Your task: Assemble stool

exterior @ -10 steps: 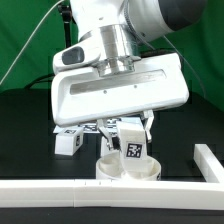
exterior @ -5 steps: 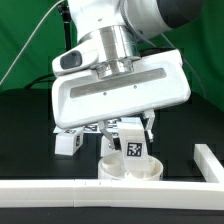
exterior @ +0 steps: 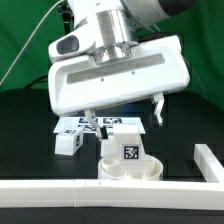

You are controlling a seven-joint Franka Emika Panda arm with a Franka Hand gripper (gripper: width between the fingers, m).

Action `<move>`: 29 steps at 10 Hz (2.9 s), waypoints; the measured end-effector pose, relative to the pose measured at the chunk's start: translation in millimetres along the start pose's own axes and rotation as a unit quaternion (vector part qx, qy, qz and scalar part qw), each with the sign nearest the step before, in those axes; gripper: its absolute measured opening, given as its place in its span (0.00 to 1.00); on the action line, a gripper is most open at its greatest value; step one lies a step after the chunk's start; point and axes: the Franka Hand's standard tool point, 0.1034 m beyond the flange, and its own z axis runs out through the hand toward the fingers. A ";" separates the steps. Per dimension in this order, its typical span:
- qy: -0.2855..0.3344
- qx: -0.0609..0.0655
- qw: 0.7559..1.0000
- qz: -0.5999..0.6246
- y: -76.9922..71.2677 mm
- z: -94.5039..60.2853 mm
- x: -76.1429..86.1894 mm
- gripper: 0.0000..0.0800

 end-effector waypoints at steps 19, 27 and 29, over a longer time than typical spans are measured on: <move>0.001 -0.005 1.000 -0.031 14.5 -36.6 18.3 0.81; -0.226 0.066 0.972 0.025 -15.6 -59.0 16.4 0.81; -0.258 0.024 0.963 -0.072 -22.3 -53.9 16.2 0.81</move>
Offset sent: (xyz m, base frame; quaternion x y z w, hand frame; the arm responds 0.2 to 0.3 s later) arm 0.0000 0.0000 0.0000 0.0000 0.0000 0.0000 1.0000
